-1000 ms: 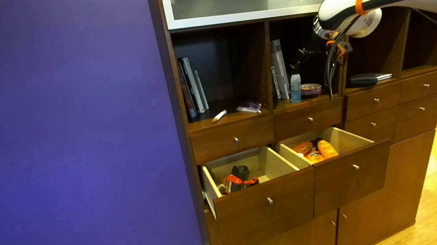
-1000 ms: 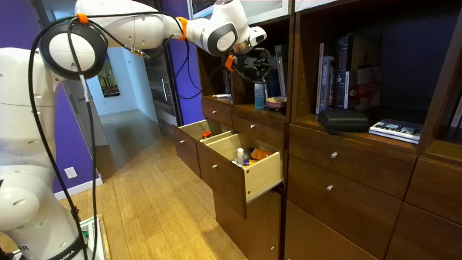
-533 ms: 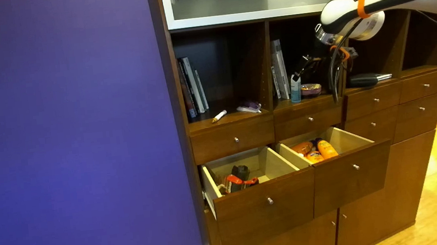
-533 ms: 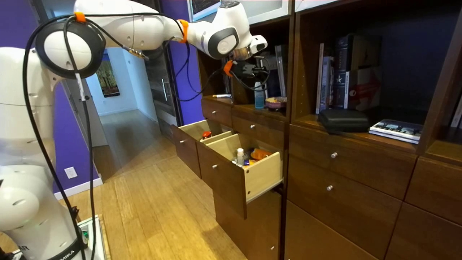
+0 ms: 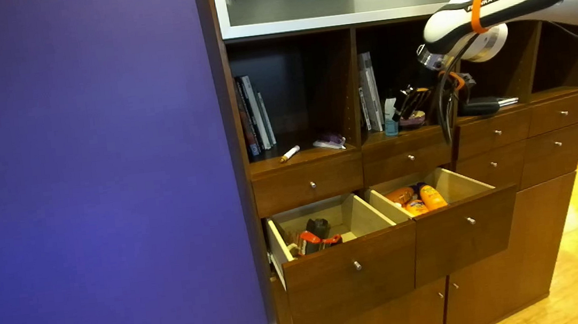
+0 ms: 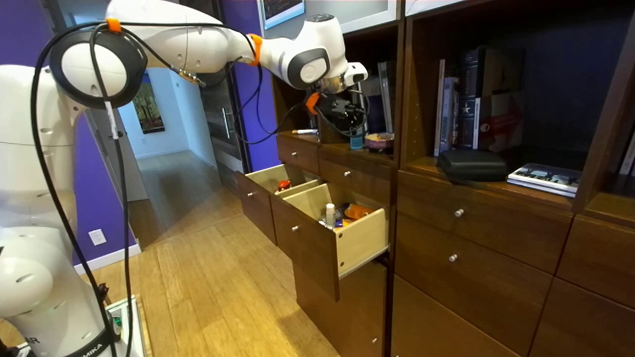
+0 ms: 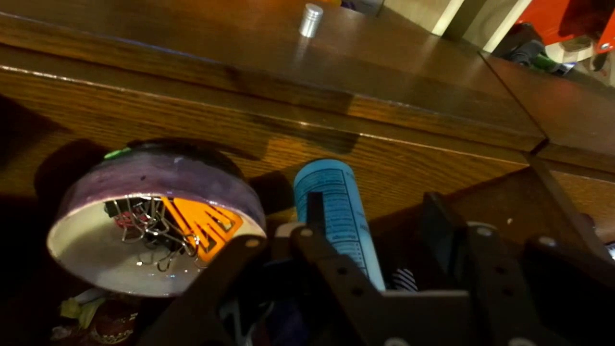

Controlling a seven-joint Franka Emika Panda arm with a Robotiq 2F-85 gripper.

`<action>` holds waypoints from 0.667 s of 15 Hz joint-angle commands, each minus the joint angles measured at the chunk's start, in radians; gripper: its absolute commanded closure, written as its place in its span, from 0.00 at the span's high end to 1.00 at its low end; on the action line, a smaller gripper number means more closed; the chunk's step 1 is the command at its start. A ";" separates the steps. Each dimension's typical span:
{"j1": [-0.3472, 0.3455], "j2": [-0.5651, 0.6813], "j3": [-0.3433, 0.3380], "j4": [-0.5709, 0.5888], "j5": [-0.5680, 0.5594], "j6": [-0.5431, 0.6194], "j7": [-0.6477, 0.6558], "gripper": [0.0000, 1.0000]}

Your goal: Remove the white bottle from the second open drawer from the left and put it in the second shelf from the left

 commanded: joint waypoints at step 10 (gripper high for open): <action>-0.032 0.055 0.027 0.004 -0.003 0.103 -0.002 0.00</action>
